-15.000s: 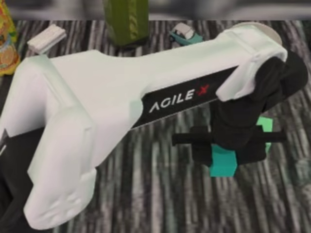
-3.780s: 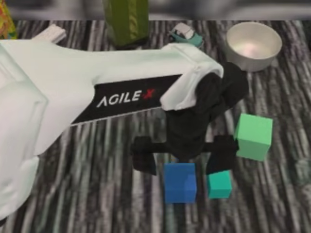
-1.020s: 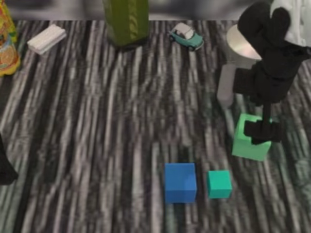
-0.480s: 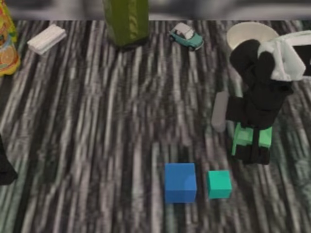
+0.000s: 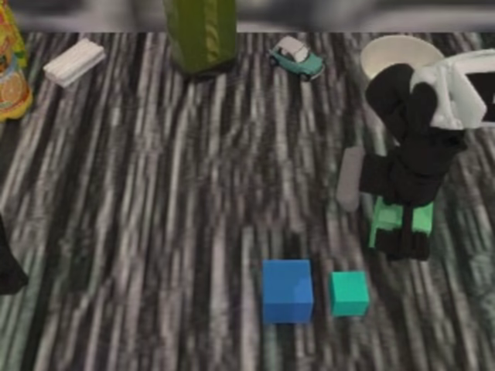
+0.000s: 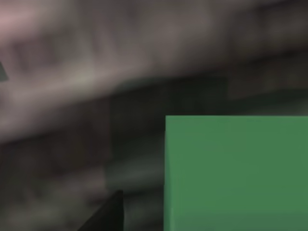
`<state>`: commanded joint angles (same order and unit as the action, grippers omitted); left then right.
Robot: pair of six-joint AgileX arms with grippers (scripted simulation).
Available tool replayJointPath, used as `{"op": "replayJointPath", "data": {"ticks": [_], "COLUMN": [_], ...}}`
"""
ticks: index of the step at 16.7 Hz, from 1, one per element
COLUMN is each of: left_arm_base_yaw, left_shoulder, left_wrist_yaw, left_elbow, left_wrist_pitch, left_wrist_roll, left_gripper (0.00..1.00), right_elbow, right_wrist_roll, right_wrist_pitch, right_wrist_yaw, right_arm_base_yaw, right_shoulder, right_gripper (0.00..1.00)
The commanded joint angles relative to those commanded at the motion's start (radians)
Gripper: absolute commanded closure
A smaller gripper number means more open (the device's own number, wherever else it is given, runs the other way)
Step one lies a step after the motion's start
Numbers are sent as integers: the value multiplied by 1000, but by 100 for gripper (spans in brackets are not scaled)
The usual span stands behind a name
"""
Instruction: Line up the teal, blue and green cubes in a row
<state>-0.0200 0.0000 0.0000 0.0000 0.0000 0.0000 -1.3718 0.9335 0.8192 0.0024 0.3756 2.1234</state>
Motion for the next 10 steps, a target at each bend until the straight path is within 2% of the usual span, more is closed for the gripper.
{"op": "replayJointPath", "data": {"ticks": [8, 10], "left_arm_base_yaw": [0, 0], "left_shoulder": [0, 0], "left_wrist_yaw": [0, 0], "left_elbow": [0, 0], "left_wrist_pitch": [0, 0], "left_wrist_roll": [0, 0], "left_gripper": [0, 0], "right_elbow": [0, 0], "right_wrist_roll": [0, 0], "right_wrist_pitch": [0, 0], "right_wrist_yaw": [0, 0], "right_arm_base_yaw": [0, 0], "right_shoulder": [0, 0], "right_gripper": [98, 100]}}
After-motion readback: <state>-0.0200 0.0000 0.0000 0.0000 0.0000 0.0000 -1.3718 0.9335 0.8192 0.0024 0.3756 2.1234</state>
